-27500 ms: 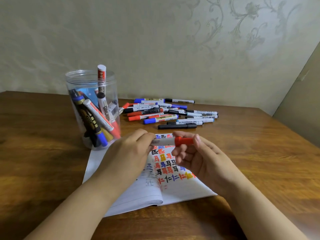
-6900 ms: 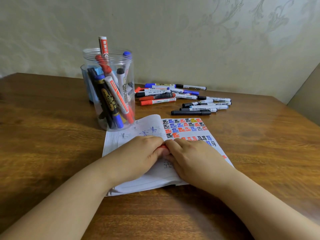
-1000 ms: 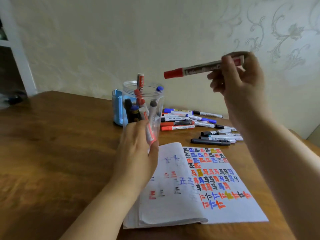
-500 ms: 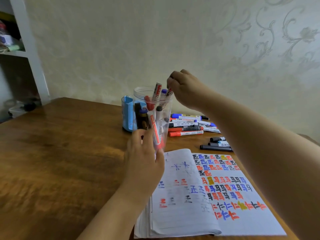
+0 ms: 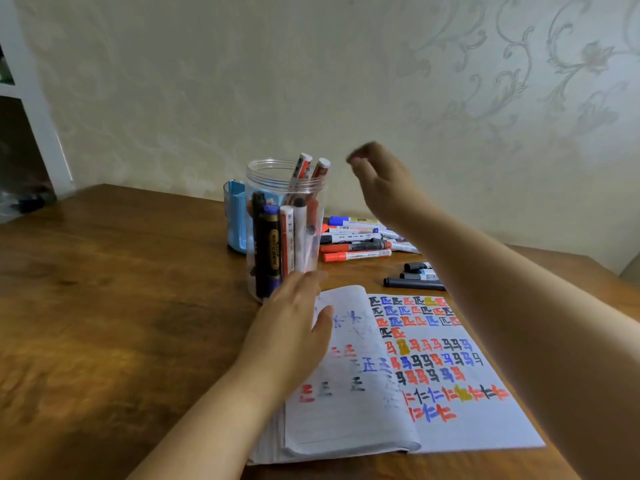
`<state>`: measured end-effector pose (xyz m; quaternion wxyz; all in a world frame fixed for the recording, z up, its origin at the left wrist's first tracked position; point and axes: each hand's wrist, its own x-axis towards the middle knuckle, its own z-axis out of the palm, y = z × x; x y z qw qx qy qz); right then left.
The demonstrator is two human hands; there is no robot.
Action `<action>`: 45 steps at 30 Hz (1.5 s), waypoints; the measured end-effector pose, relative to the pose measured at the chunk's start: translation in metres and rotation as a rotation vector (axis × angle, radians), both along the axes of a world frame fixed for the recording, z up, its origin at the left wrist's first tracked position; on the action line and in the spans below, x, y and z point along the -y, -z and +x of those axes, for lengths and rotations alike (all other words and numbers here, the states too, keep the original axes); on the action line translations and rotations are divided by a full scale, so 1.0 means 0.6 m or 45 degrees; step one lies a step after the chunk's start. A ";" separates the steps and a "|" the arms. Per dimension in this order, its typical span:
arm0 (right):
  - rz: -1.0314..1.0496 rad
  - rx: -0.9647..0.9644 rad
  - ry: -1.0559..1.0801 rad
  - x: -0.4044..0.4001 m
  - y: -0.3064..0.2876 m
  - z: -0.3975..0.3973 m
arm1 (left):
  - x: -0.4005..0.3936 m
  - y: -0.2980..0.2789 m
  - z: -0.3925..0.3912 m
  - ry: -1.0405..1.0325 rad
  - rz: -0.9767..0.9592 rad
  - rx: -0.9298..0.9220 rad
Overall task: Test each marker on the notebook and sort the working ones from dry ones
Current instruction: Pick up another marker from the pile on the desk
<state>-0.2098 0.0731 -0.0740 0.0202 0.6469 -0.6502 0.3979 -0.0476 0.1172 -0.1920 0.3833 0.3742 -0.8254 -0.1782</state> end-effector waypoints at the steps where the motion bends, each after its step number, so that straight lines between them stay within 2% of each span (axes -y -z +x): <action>1: 0.049 -0.045 0.088 0.002 0.020 -0.018 | 0.002 0.002 -0.002 -0.004 -0.020 0.011; 3: 0.358 -0.344 0.187 0.003 0.069 -0.048 | 0.005 0.005 -0.006 0.002 -0.040 0.023; 5: 0.614 -0.561 0.176 0.004 0.111 -0.063 | 0.006 0.007 -0.008 0.009 -0.041 0.031; 9: 0.711 -0.657 0.152 0.031 0.145 -0.063 | 0.012 0.012 -0.011 -0.006 -0.114 0.039; 13: 0.786 -0.799 0.241 0.064 0.151 -0.061 | 0.015 0.012 -0.013 -0.023 -0.168 0.042; 19: 0.730 -0.964 0.197 0.081 0.174 -0.072 | 0.011 0.011 -0.014 -0.036 -0.265 0.063; 23: 0.654 -0.990 0.187 0.057 0.160 -0.070 | 0.004 0.008 -0.012 -0.022 -0.250 0.058; 26: 0.482 -0.870 0.118 -0.005 0.124 -0.048 | 0.001 0.006 -0.012 -0.033 -0.256 0.050; 29: 0.333 -0.799 -0.065 -0.100 0.102 -0.022 | -0.003 -0.002 -0.012 -0.039 -0.289 0.007; 32: 0.356 -0.770 -0.174 -0.189 0.102 -0.009 | -0.016 -0.010 -0.015 0.052 -0.308 -0.017; 35: 0.365 -0.853 -0.122 -0.244 0.126 -0.004 | -0.033 -0.006 -0.023 0.246 -0.247 0.145; 39: 0.183 -0.933 0.014 -0.276 0.174 -0.011 | -0.058 0.000 -0.033 0.390 -0.202 0.485; 42: 0.136 -0.997 0.012 -0.286 0.194 -0.013 | -0.071 -0.002 -0.035 0.447 -0.107 0.428; 45: 0.167 -0.946 -0.021 -0.287 0.204 -0.005 | -0.075 -0.001 -0.036 0.447 -0.025 0.470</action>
